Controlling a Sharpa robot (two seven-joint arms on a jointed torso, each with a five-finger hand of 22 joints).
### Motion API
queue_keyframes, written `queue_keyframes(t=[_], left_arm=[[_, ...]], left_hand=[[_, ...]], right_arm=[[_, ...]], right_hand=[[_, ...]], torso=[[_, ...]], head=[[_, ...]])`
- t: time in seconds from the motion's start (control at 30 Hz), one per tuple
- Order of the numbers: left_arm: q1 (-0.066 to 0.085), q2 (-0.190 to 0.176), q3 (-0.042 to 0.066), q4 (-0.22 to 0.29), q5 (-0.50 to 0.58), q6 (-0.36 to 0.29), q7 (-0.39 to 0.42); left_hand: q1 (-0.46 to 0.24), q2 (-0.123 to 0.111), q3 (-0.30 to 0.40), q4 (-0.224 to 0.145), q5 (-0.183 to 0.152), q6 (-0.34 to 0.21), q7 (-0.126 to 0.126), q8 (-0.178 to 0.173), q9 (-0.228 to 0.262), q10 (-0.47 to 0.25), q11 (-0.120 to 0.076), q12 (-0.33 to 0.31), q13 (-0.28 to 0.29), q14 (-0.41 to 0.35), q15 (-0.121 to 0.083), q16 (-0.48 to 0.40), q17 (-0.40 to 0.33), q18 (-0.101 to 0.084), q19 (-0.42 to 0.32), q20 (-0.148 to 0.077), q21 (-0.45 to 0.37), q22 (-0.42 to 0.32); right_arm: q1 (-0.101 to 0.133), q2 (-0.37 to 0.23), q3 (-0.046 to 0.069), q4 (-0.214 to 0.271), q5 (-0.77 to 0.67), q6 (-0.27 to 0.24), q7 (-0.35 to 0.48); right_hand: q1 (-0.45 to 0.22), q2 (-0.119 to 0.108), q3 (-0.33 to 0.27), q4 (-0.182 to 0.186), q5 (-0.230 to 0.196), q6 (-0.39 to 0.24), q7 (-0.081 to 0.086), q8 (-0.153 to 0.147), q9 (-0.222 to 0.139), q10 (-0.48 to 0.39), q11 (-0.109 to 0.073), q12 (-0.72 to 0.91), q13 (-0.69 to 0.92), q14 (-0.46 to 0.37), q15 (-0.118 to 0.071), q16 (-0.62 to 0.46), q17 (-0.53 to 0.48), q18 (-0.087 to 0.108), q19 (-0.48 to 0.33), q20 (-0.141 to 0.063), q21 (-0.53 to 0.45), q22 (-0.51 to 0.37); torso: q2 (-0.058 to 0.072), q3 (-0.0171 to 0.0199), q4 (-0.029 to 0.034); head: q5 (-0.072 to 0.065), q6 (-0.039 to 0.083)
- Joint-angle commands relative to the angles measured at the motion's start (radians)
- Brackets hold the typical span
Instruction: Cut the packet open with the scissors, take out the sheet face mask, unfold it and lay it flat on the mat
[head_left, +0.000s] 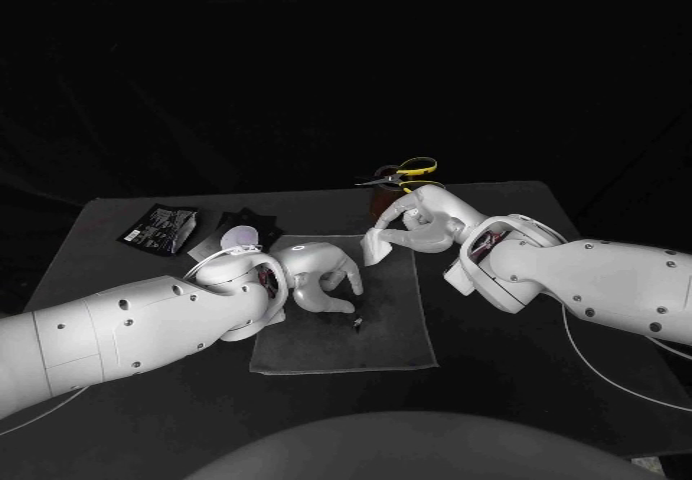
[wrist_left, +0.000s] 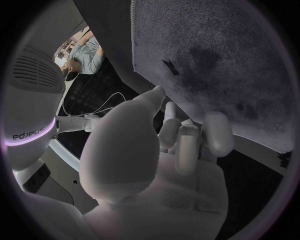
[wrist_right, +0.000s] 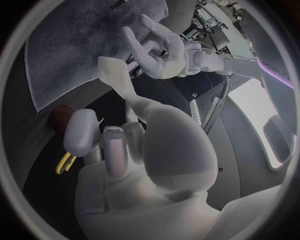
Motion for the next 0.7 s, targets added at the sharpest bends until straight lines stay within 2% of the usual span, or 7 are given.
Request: queue_keyframes(t=[0.03,0.37,0.7], left_arm=[[-0.003,0.013,0.0,-0.01,-0.041,0.018,-0.042],[-0.012,0.047,0.0,-0.035,-0.048,0.034,-0.059],[-0.027,0.064,0.0,-0.045,-0.051,0.042,-0.061]], left_hand=[[-0.01,-0.002,-0.02,0.001,0.004,-0.01,0.005,-0.011,-0.003,0.007,0.003,0.006,0.01,0.063,0.011,0.004,0.127,-0.018,0.009,0.002,0.006,0.008],[0.0,0.01,-0.083,0.01,0.004,-0.02,0.019,-0.033,-0.004,0.015,0.016,0.01,0.036,0.068,0.023,0.004,0.145,-0.021,0.018,0.013,0.016,0.026],[0.012,0.023,-0.112,0.016,0.004,-0.003,0.02,-0.031,0.001,0.024,0.019,0.013,0.055,0.071,0.026,0.005,0.154,-0.021,0.02,0.018,0.019,0.031]], right_arm=[[0.0,0.001,0.001,0.0,-0.008,0.009,-0.003],[0.001,0.006,0.001,0.001,-0.009,0.011,-0.005],[0.001,0.007,0.001,0.002,-0.01,0.012,-0.006]], right_hand=[[-0.005,0.007,0.006,-0.001,0.007,0.006,-0.002,0.006,0.03,0.041,-0.007,-0.002,0.152,0.095,-0.004,0.005,0.213,0.018,-0.007,0.003,-0.002,0.001],[-0.005,0.007,0.006,-0.001,0.007,0.006,-0.002,0.006,0.03,0.041,-0.007,-0.002,0.152,0.095,-0.004,0.005,0.213,0.018,-0.007,0.003,-0.002,0.001],[-0.005,0.007,0.006,-0.001,0.007,0.006,-0.002,0.006,0.03,0.041,-0.007,-0.002,0.152,0.095,-0.004,0.005,0.213,0.018,-0.007,0.003,-0.002,0.001]], torso=[[0.001,-0.0003,0.0002],[0.0,-0.0007,0.0011],[0.001,-0.0018,0.0006]], head=[[0.0,0.0],[0.002,0.0],[0.002,0.0]])
